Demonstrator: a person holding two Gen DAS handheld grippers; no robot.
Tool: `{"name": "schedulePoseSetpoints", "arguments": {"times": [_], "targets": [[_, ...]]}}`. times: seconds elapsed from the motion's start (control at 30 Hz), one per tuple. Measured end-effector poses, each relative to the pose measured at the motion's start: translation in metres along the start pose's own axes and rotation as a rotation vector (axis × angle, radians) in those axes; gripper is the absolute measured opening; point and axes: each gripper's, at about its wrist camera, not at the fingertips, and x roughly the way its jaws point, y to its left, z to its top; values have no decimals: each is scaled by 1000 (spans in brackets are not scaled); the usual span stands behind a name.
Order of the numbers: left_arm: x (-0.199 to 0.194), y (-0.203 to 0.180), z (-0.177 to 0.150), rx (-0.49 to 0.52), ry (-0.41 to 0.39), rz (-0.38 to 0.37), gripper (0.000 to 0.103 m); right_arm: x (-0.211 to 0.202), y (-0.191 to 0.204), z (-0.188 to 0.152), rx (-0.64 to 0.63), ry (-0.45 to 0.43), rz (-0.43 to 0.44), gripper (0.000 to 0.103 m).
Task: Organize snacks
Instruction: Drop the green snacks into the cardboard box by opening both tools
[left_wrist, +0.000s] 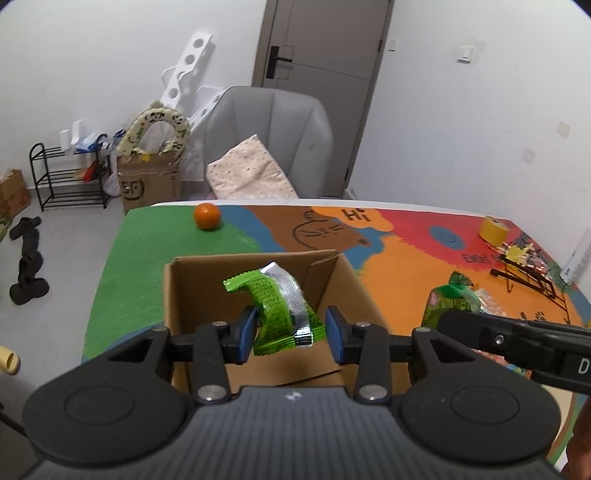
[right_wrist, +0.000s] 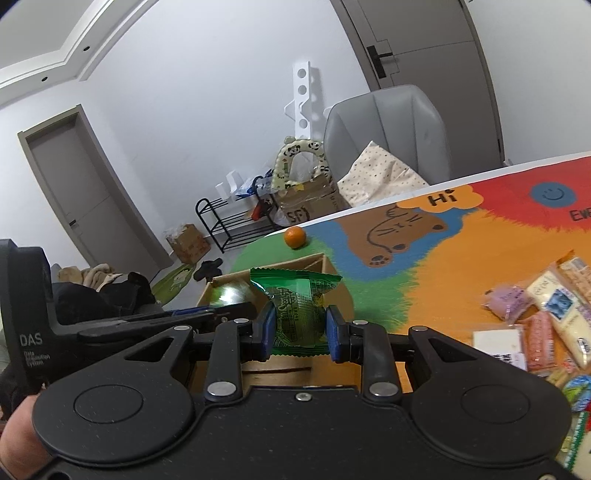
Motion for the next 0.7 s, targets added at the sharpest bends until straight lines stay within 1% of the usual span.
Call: {"name": "schedulePoseSetpoints", "arguments": {"times": [0.13, 0.23, 0.3, 0.33, 0.4, 0.47, 0.5, 0.57, 0.6, 0.63, 0.7], "targets": [[-3, 2, 1, 12, -10, 13, 40, 10, 8, 2, 0, 10, 7, 26], [-10, 5, 5, 14, -23, 23, 44, 17, 10, 5, 7, 10, 8, 26], [-15, 8, 7, 3, -30, 25, 54, 20, 12, 8, 10, 5, 11, 26], [-17, 10, 6, 4, -30, 23, 57, 22, 13, 9, 12, 4, 12, 26], [-21, 13, 5, 2, -26, 21, 71, 25, 14, 12, 15, 5, 14, 26], [-23, 16, 3, -12, -21, 22, 76, 28, 16, 15, 14, 7, 19, 27], [-24, 18, 3, -22, -16, 28, 81, 29, 17, 15, 9, 11, 26, 30], [-26, 22, 1, -41, -7, 23, 86, 29, 19, 16, -7, 22, 44, 43], [-28, 22, 1, -45, -3, 21, 88, 27, 19, 16, -15, 17, 48, 56], [-29, 23, 0, -48, 2, 24, 88, 22, 18, 16, -14, -4, 47, 63], [-31, 23, -2, -53, 4, 30, 90, 16, 13, 14, 0, -16, 33, 65]]}}
